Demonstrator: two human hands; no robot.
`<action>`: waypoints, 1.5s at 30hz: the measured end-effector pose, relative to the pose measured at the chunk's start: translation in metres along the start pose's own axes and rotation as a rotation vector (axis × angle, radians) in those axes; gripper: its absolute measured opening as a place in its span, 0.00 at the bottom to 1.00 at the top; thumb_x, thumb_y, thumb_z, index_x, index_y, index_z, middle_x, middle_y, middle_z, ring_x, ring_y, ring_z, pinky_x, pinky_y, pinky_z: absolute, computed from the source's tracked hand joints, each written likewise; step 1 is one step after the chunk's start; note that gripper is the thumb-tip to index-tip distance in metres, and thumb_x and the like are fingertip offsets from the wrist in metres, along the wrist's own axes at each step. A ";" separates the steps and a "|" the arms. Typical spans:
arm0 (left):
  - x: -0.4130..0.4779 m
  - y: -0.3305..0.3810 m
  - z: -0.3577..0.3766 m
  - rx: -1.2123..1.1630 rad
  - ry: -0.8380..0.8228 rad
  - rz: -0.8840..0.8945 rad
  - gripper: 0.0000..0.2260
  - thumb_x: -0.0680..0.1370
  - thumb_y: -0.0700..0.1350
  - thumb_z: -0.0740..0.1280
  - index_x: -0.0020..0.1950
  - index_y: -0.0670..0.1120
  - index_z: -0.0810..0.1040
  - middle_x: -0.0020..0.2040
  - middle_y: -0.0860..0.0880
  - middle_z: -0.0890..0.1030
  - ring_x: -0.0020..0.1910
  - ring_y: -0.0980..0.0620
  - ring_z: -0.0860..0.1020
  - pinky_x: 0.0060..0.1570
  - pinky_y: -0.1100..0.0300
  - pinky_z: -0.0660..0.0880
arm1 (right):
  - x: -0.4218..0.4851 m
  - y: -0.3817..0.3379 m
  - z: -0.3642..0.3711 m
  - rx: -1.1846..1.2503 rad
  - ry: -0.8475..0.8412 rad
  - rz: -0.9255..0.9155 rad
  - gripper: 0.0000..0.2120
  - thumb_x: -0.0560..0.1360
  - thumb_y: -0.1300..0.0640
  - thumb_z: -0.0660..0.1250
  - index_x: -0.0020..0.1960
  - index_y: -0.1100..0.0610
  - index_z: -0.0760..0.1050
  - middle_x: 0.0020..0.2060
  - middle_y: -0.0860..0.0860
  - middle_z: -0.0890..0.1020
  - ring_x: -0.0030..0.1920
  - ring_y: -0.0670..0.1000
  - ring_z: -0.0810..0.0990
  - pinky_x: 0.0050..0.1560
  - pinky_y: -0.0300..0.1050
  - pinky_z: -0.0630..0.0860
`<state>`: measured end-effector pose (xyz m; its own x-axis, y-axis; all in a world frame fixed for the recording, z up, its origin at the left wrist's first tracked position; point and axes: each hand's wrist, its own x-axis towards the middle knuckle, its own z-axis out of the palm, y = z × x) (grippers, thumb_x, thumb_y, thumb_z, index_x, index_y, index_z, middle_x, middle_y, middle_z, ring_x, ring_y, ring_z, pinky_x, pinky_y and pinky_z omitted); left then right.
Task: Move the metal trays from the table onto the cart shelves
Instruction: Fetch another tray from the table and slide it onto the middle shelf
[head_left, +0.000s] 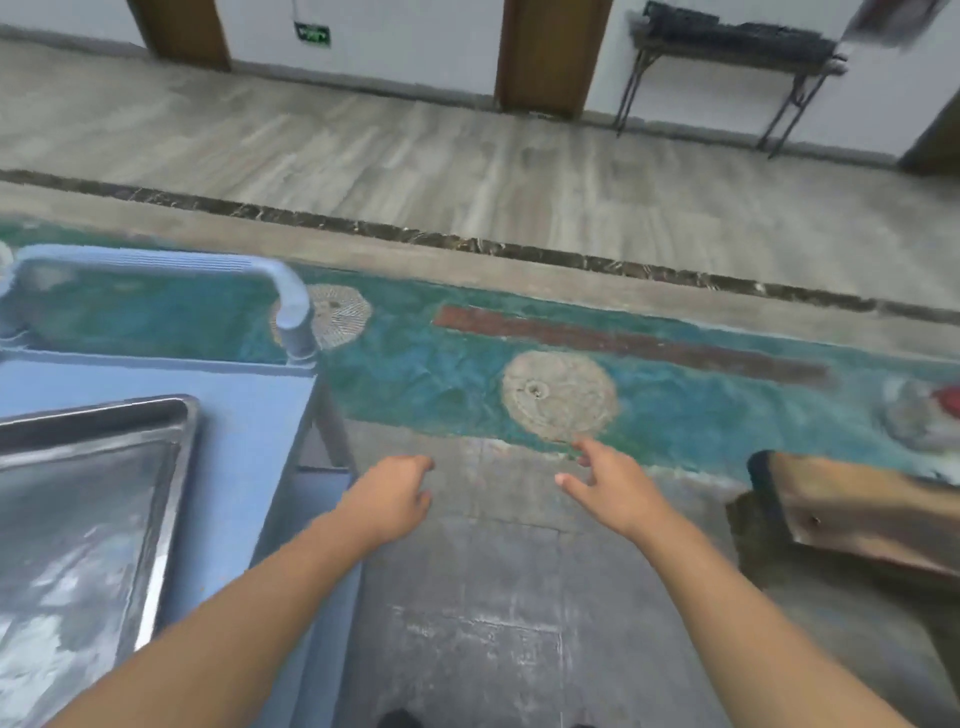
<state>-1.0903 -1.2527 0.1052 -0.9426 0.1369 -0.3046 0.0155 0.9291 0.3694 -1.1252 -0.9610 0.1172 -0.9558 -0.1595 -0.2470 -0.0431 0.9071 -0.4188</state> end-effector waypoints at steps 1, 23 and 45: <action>0.007 0.020 0.004 0.009 -0.013 0.033 0.20 0.78 0.46 0.62 0.69 0.44 0.71 0.65 0.41 0.78 0.65 0.42 0.76 0.62 0.52 0.72 | -0.011 0.021 -0.006 0.016 0.019 0.045 0.30 0.75 0.42 0.66 0.72 0.55 0.66 0.64 0.54 0.77 0.60 0.56 0.78 0.59 0.48 0.72; 0.026 0.517 0.182 0.330 -0.256 0.860 0.22 0.80 0.50 0.64 0.72 0.44 0.70 0.69 0.44 0.75 0.67 0.46 0.74 0.65 0.54 0.71 | -0.389 0.408 -0.075 0.396 0.536 0.856 0.29 0.73 0.42 0.69 0.69 0.55 0.71 0.62 0.53 0.80 0.59 0.52 0.80 0.60 0.47 0.74; 0.050 0.837 0.382 0.433 -0.638 1.340 0.23 0.79 0.54 0.65 0.71 0.46 0.70 0.67 0.45 0.76 0.66 0.45 0.74 0.62 0.55 0.72 | -0.499 0.555 -0.052 0.668 0.741 1.517 0.30 0.74 0.41 0.68 0.70 0.55 0.69 0.64 0.56 0.78 0.64 0.53 0.77 0.61 0.47 0.73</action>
<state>-0.9973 -0.3367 0.0635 0.1326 0.9373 -0.3225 0.9033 0.0197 0.4286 -0.6875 -0.3584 0.0531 0.0240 0.9220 -0.3865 0.8250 -0.2366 -0.5132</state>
